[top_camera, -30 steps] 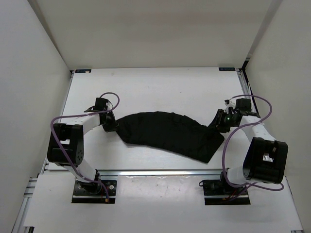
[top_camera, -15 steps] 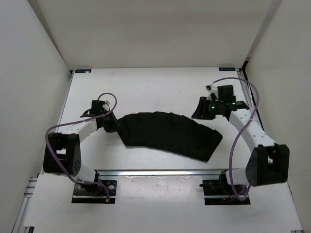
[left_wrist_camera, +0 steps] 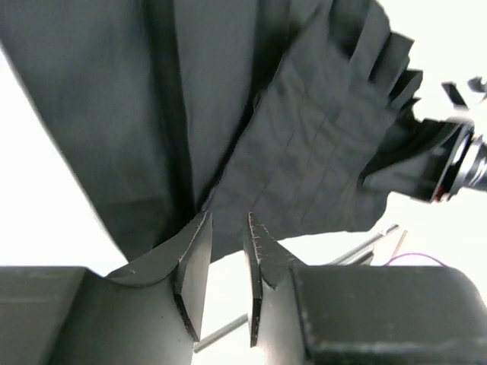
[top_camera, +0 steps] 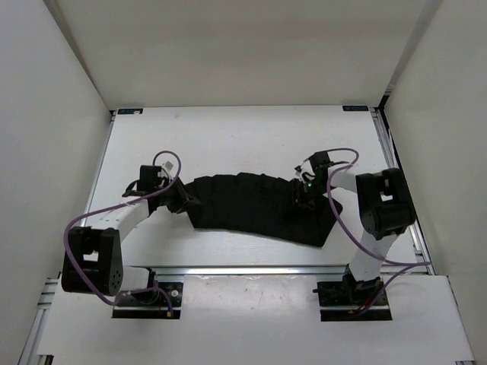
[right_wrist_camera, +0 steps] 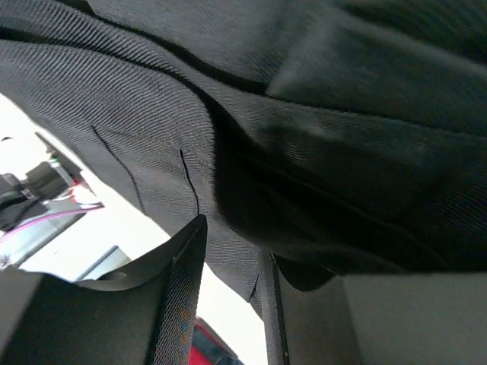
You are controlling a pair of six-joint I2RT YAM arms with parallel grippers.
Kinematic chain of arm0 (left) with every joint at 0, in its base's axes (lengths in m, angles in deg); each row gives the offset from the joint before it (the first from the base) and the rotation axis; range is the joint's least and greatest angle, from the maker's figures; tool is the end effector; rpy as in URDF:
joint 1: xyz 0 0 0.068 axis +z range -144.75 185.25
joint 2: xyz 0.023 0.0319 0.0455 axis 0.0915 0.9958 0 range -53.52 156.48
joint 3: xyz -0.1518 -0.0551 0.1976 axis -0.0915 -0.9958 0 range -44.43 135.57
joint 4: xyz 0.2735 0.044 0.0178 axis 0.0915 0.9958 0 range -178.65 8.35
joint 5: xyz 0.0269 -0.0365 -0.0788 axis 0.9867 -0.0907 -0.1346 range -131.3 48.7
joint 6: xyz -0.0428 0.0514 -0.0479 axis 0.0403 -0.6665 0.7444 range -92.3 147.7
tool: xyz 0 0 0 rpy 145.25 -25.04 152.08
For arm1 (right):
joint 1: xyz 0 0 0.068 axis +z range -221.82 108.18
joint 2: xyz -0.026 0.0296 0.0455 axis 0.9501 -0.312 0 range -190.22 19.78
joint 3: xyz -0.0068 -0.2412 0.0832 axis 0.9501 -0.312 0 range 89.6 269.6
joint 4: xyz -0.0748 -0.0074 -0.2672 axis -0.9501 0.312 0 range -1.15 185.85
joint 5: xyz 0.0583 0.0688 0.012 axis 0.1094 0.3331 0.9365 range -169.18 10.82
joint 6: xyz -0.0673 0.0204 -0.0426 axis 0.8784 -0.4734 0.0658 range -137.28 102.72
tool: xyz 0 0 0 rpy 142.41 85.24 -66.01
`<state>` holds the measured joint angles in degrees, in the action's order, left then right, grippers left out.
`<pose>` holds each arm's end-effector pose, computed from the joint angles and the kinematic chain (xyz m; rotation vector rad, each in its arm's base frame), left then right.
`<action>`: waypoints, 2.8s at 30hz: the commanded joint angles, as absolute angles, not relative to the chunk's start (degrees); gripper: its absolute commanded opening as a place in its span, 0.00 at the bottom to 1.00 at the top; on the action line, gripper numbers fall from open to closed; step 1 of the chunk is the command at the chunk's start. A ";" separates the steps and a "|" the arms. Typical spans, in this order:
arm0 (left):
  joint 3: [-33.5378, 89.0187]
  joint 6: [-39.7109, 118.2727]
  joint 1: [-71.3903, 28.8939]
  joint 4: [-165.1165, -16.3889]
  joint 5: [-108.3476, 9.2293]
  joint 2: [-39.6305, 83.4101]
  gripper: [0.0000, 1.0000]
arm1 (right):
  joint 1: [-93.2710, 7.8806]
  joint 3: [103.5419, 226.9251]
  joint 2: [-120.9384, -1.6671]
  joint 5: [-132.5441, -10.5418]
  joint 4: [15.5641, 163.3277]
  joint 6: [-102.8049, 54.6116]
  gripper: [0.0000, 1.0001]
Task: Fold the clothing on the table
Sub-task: Fold the skirt
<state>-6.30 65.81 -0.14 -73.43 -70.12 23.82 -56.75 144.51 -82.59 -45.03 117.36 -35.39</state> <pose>0.2822 -0.0613 0.1228 -0.5258 2.5514 -0.9283 0.3049 0.1237 0.0717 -0.0330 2.9292 0.9647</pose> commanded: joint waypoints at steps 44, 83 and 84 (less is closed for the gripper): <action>3.30 57.76 20.81 -63.25 -56.16 28.31 0.12 | -72.09 133.63 -75.75 -45.53 98.98 -36.53 0.71; -9.01 73.67 -16.09 -79.07 -61.25 34.81 0.11 | -80.61 136.16 -72.07 -41.47 116.88 -27.66 0.00; -8.40 73.67 -17.85 -78.55 -60.90 35.34 0.10 | -80.35 136.79 -71.20 -42.61 118.54 -27.13 0.00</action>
